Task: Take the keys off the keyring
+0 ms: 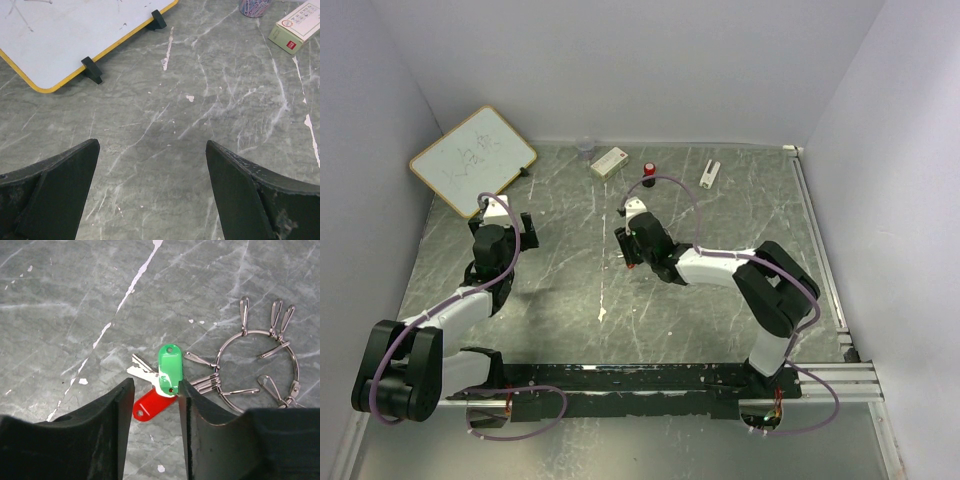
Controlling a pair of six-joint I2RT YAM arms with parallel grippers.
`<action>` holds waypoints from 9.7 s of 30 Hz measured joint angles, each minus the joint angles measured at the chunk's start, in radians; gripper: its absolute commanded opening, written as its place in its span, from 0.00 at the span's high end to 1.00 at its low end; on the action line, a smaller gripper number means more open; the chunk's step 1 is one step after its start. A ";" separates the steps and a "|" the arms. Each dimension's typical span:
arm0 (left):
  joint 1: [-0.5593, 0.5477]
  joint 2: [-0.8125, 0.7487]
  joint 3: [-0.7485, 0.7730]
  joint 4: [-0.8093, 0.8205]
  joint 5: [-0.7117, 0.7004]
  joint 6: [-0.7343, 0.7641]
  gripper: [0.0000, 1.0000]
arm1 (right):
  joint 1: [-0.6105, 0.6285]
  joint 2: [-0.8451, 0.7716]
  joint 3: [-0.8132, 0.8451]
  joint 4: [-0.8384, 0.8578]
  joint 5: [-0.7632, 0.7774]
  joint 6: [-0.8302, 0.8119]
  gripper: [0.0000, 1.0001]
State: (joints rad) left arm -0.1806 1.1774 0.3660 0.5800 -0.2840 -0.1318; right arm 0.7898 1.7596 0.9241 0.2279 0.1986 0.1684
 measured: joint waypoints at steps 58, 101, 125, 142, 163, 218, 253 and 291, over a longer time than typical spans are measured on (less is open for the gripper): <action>0.000 0.000 0.000 0.000 0.000 0.000 0.01 | -0.006 0.132 0.072 -0.026 0.037 0.015 0.86; 0.000 0.012 0.000 0.007 0.000 -0.004 0.01 | 0.002 -0.078 0.038 -0.214 0.045 0.035 0.63; 0.000 0.012 0.000 0.007 0.000 -0.004 0.01 | 0.002 0.039 0.045 -0.192 0.071 -0.012 0.13; 0.000 0.027 0.002 0.008 0.000 -0.004 0.01 | 0.017 0.087 0.113 -0.180 0.057 -0.023 0.25; 0.000 0.027 0.002 0.015 0.000 -0.004 0.01 | 0.019 0.135 0.138 -0.165 0.076 -0.012 1.00; -0.151 -0.190 0.103 0.222 0.862 -0.281 0.01 | 0.186 -0.515 0.242 -0.465 0.137 -0.051 1.00; -0.242 -0.057 0.194 0.134 0.864 -0.247 0.34 | 0.228 -0.551 0.225 -0.434 0.134 -0.052 1.00; -0.265 -0.117 0.524 -0.472 0.583 0.072 0.93 | 0.245 -0.616 0.141 -0.239 0.489 -0.151 0.50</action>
State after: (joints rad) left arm -0.4458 1.0599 0.8898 0.1085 0.2993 -0.0597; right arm 1.0344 1.1435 1.0653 -0.0109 0.6876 0.0177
